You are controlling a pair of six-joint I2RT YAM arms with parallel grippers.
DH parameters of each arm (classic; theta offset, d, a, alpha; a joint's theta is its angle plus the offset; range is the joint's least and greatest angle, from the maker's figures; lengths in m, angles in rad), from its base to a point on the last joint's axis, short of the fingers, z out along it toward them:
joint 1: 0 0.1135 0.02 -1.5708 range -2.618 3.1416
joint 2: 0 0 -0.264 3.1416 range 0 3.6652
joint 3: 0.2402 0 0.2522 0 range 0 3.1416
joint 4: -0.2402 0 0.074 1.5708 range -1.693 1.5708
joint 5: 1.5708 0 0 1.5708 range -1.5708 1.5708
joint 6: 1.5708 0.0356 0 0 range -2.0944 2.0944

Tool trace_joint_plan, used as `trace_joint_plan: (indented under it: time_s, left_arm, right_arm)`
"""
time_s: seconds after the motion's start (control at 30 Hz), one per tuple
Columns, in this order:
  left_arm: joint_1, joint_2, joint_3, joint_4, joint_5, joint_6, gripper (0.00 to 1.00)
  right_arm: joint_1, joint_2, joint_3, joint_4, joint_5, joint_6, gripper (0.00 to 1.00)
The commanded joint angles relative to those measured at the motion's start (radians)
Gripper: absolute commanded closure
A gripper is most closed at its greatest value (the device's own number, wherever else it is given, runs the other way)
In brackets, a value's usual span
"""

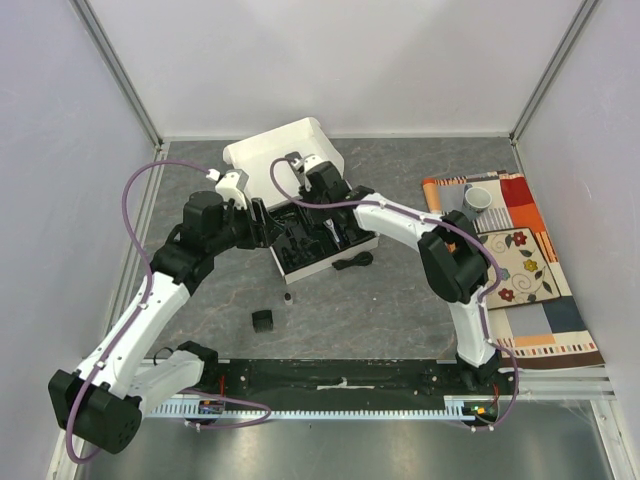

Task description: Sort the hair-cutting tools

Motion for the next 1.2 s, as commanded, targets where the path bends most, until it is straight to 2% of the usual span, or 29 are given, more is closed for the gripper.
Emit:
trace_joint_plan:
  time_s: [0.0, 0.33, 0.6, 0.9, 0.97, 1.17]
  left_arm:
    - [-0.004, -0.022, -0.002, 0.019, -0.026, 0.031, 0.35]
    - [-0.003, -0.015, 0.005, 0.016, -0.017, 0.031, 0.35]
    - [-0.003, -0.021, 0.003, 0.015, -0.017, 0.029, 0.35]
    - [-0.003, -0.024, 0.003, 0.013, -0.016, 0.031, 0.35]
    - [-0.003, -0.021, 0.003, 0.015, -0.014, 0.029, 0.35]
    - [-0.003, -0.018, 0.005, 0.015, -0.009, 0.029, 0.35]
  right_arm:
    - [-0.026, 0.049, 0.134, -0.088, -0.05, 0.034, 0.99]
    - [-0.043, 0.089, 0.179, -0.1, -0.133, 0.041, 0.98]
    - [-0.043, 0.123, 0.208, -0.104, -0.125, 0.054, 0.97]
    - [-0.043, 0.158, 0.236, -0.116, -0.108, 0.055, 0.82]
    - [-0.043, 0.158, 0.237, -0.116, -0.108, 0.054, 0.72]
    - [-0.035, 0.142, 0.239, -0.107, -0.14, 0.046, 0.53]
